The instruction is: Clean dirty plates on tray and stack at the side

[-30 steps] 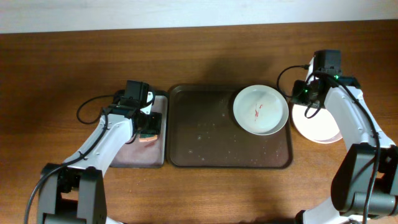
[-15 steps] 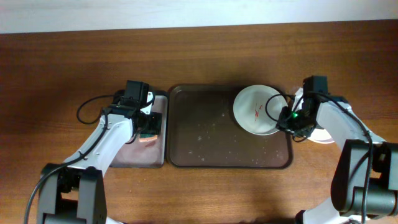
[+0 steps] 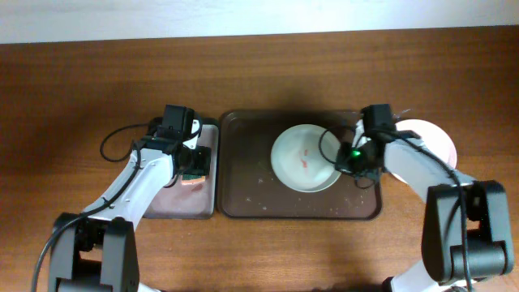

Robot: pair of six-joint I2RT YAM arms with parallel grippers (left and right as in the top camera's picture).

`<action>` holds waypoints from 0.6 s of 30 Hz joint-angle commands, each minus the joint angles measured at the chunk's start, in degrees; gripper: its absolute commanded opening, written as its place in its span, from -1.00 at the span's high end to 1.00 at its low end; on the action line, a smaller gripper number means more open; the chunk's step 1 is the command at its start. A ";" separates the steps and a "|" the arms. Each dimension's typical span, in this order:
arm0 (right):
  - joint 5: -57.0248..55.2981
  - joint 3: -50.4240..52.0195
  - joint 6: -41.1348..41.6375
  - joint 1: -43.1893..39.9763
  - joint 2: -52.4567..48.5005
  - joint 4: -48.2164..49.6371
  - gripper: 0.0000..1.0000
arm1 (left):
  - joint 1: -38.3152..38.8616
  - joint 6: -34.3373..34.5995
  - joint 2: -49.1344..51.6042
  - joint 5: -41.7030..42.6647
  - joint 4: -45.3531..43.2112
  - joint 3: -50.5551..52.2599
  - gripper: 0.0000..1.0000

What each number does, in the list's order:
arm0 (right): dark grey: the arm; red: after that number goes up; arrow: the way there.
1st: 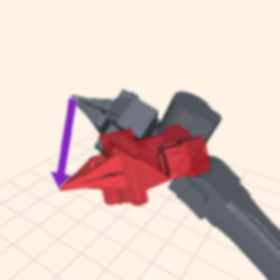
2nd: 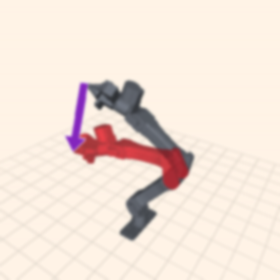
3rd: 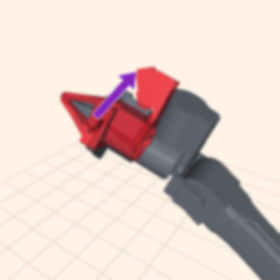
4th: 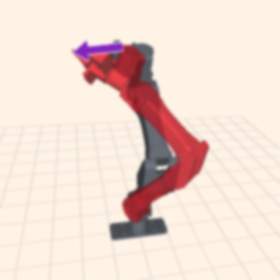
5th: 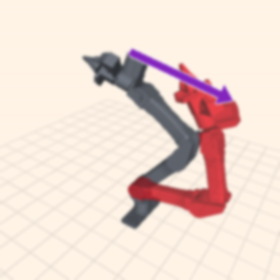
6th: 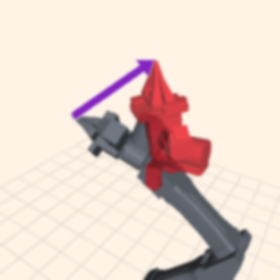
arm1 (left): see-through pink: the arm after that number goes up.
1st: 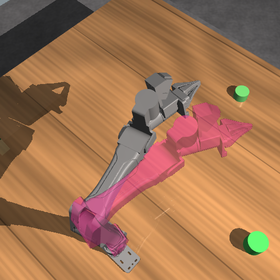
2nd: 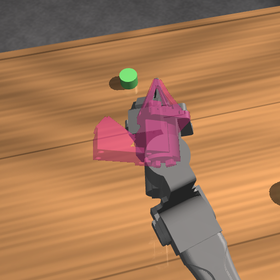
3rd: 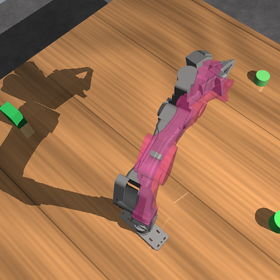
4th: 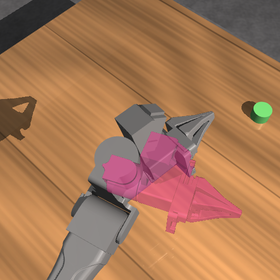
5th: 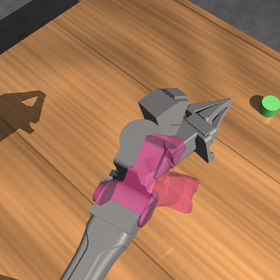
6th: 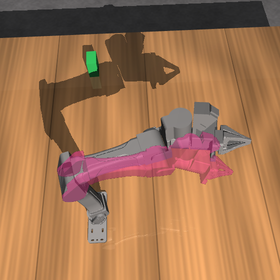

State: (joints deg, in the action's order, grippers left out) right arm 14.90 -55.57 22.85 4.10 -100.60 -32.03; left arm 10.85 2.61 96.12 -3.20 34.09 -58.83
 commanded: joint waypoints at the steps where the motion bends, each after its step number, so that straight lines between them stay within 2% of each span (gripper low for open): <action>1: -0.50 0.31 6.49 5.27 -0.39 1.42 0.92 | -0.26 -0.24 0.68 0.48 -0.17 -0.09 -0.48; 3: -0.52 0.31 6.60 7.78 -0.39 2.95 0.92 | -0.26 -0.22 0.68 0.46 -1.03 -0.09 -0.47; 5: -0.55 0.31 6.60 8.59 -0.39 2.97 0.92 | -0.26 0.57 0.70 0.42 -1.68 -0.09 -0.30; 7: -0.52 0.31 6.60 8.61 -0.39 2.95 0.92 | -0.26 5.84 1.14 0.31 -1.66 -0.02 -0.05; 9: -0.52 0.31 6.58 8.61 -0.39 2.89 0.92 | -0.26 13.70 2.93 -0.70 -1.53 0.20 0.03; 12: -0.52 0.31 6.58 8.61 -0.39 2.91 0.92 | -0.26 16.50 6.16 -0.96 -1.49 0.35 0.12; 13: -0.52 0.31 6.58 8.61 -0.39 2.91 0.91 | -0.26 16.46 6.84 -1.16 -1.79 0.35 0.28; 14: -0.52 0.31 6.58 8.61 -0.39 2.93 0.91 | -0.26 16.46 7.08 -1.33 -2.14 0.35 0.72; 15: -0.52 0.31 6.58 8.59 -0.39 2.91 0.91 | -0.26 16.46 6.99 -2.73 -2.56 0.22 1.00; 18: -0.52 0.31 6.58 8.59 -0.39 2.89 0.91 | -0.26 16.39 4.44 -5.75 -1.27 -1.86 1.00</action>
State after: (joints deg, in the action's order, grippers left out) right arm 14.66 -55.48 28.82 12.43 -100.60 -29.28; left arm 10.85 18.06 102.35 -5.23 31.97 -58.83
